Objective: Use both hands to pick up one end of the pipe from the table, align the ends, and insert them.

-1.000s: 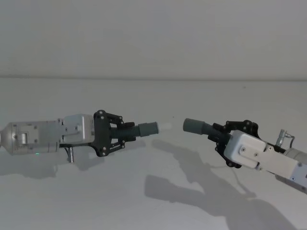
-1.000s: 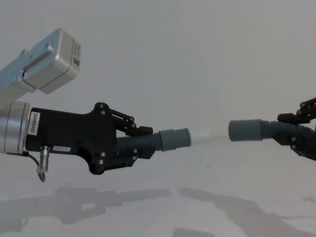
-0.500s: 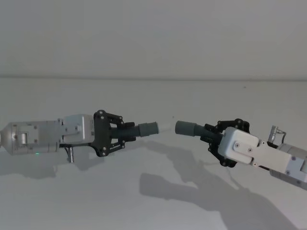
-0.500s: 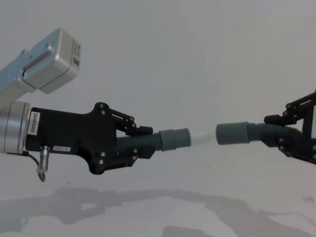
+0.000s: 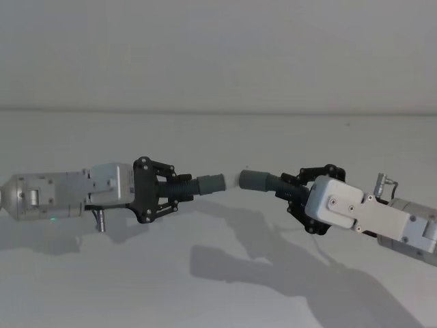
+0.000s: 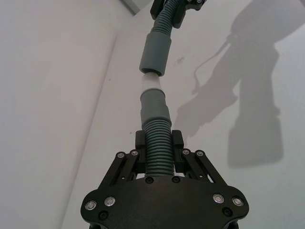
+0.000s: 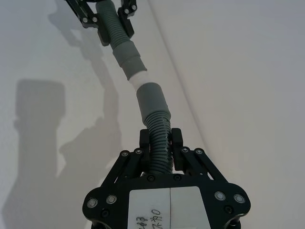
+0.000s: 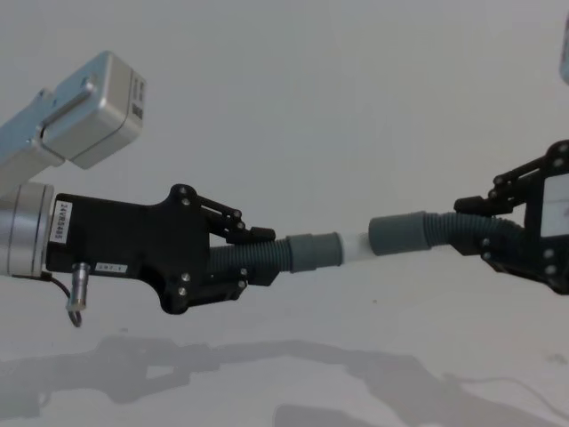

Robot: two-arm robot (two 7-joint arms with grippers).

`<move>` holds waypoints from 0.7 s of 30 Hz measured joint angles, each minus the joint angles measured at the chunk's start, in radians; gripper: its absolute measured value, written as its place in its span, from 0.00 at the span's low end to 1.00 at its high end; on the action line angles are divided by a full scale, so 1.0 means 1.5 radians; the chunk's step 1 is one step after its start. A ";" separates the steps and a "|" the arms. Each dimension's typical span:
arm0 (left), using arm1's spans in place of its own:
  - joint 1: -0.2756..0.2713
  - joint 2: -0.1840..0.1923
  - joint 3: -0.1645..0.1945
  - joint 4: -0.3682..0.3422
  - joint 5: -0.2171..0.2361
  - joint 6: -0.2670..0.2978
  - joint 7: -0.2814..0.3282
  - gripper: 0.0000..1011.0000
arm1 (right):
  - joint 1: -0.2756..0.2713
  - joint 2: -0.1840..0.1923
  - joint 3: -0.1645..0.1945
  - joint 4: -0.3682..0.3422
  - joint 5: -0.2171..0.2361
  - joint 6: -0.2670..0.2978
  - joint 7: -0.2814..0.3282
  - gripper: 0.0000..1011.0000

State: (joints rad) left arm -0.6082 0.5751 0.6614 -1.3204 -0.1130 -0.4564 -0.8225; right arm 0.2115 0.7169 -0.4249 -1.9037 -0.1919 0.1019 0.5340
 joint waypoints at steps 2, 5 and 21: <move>0.000 0.000 0.000 0.000 0.000 0.000 0.000 0.30 | 0.002 -0.001 -0.001 0.001 0.000 0.000 0.003 0.25; 0.000 0.000 0.000 0.000 0.000 0.000 0.000 0.30 | 0.006 -0.004 -0.006 0.005 -0.002 0.001 0.010 0.25; 0.000 0.000 0.000 0.000 0.000 0.000 0.000 0.30 | 0.013 -0.016 -0.014 0.017 -0.039 0.015 0.003 0.25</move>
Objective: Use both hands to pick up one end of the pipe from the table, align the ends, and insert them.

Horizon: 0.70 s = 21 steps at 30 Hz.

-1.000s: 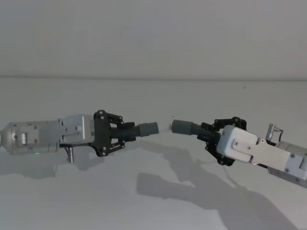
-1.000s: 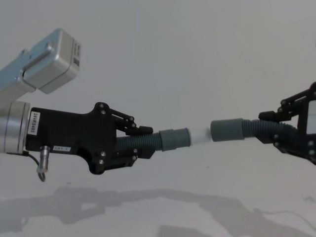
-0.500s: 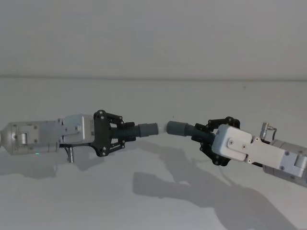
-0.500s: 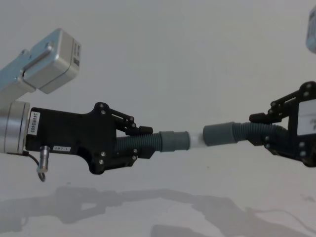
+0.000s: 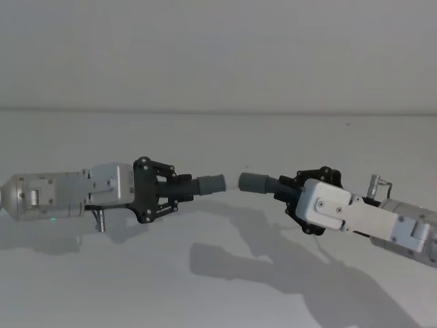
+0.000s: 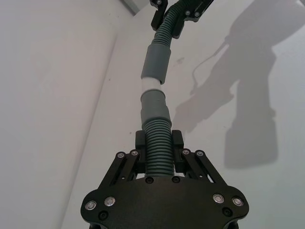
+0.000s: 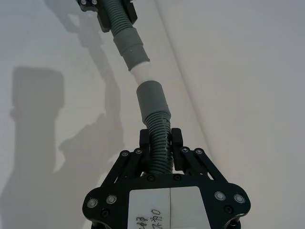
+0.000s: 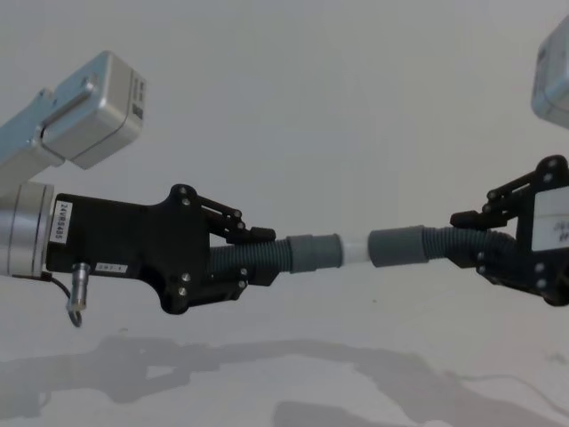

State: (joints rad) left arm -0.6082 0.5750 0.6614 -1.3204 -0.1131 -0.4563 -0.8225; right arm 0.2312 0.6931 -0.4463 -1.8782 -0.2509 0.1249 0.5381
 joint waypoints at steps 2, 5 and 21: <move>0.000 0.000 0.000 0.000 0.000 0.000 0.000 0.30 | 0.001 -0.002 0.000 0.000 -0.003 0.001 -0.001 0.25; 0.000 0.000 0.000 0.000 0.000 0.000 0.000 0.30 | 0.002 -0.005 0.001 0.001 -0.005 0.001 -0.003 0.25; 0.000 0.000 0.000 0.000 0.000 0.000 0.000 0.30 | 0.008 -0.018 0.006 0.006 0.033 -0.008 0.024 0.25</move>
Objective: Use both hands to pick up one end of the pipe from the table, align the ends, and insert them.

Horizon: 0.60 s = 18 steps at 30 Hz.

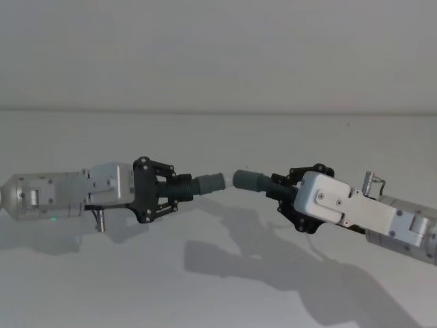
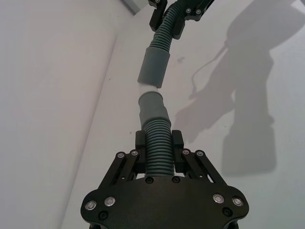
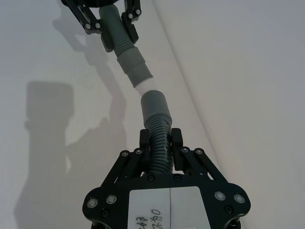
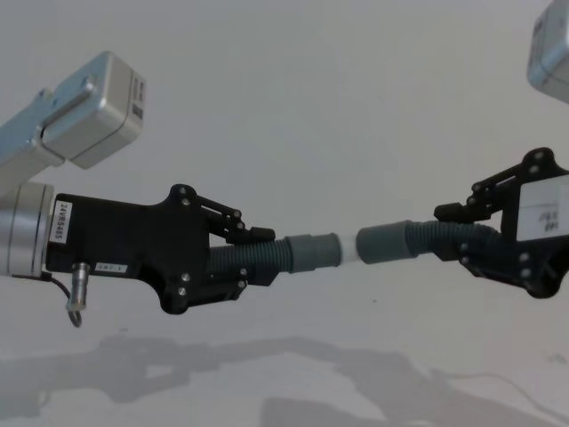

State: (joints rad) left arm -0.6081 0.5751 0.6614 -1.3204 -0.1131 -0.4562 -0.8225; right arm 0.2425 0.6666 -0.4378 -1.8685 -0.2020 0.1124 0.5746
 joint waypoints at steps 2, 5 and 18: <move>0.000 0.000 0.000 0.000 0.000 0.000 0.000 0.30 | 0.000 0.000 0.000 0.000 0.004 0.000 0.002 0.25; 0.000 0.000 0.000 0.000 0.000 0.000 0.000 0.30 | 0.000 -0.001 0.000 0.001 0.010 -0.001 0.006 0.25; 0.000 0.000 0.000 0.000 0.000 0.000 0.000 0.30 | 0.001 -0.004 0.001 0.002 0.024 -0.004 0.015 0.25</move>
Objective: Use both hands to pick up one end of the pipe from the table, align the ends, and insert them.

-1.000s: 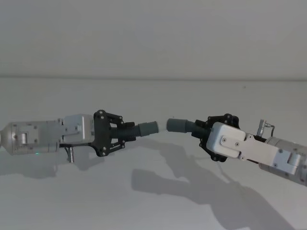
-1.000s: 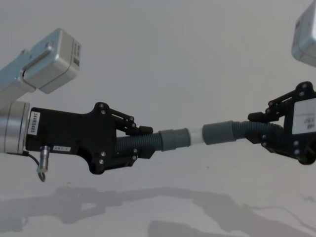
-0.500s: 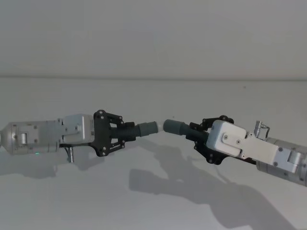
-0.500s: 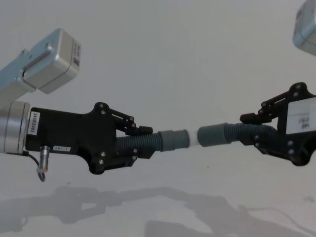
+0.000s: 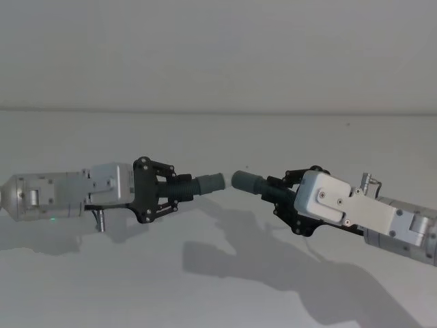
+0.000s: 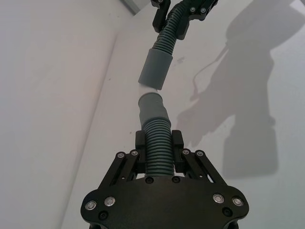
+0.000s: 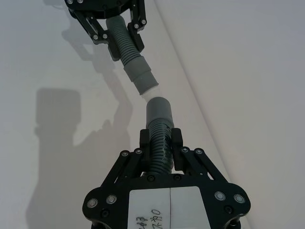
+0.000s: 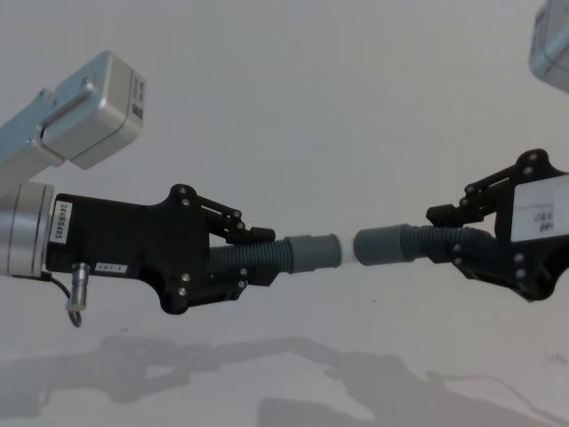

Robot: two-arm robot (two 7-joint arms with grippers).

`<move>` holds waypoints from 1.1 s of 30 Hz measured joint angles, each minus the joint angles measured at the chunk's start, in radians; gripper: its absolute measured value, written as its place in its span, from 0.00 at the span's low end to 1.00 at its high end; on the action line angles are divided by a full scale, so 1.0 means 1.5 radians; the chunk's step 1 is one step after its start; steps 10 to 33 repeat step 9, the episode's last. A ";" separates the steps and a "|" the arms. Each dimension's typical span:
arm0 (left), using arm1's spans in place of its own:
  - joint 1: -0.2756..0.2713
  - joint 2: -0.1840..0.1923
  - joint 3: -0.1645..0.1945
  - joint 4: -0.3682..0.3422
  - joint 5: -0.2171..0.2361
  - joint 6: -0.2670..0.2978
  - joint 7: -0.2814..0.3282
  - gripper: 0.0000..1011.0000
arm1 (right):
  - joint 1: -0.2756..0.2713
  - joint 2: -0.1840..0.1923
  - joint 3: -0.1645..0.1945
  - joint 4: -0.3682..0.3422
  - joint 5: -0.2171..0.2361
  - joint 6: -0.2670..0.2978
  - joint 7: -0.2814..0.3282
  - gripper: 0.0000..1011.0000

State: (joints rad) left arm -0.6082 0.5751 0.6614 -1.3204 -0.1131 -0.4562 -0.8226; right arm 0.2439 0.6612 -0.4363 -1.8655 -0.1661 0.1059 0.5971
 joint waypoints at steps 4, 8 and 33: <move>0.000 0.000 0.000 0.000 0.000 0.000 0.000 0.30 | 0.000 0.000 0.000 0.000 0.001 0.000 0.001 0.25; 0.000 0.000 0.000 0.000 0.000 0.000 0.000 0.30 | 0.000 0.000 0.000 0.000 0.003 0.000 0.002 0.25; 0.000 0.000 0.000 0.000 0.000 0.000 0.000 0.30 | 0.000 0.000 0.000 0.000 0.003 0.000 0.002 0.25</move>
